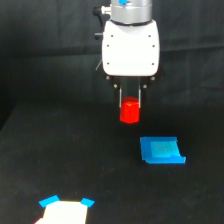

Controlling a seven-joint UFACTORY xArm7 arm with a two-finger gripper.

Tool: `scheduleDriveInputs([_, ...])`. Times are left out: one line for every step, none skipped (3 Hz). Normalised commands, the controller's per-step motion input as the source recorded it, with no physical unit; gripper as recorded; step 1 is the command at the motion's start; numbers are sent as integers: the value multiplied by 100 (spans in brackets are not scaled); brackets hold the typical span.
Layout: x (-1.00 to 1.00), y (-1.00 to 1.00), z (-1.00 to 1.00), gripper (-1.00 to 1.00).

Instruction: Pick up the red object from the table

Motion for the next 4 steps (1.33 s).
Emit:
scheduleDriveInputs([-65, -36, -19, -91])
scheduleDriveInputs([-48, -27, -28, -100])
scheduleDriveInputs([-17, 84, -2, -74])
scheduleDriveInputs([3, 78, 18, -100])
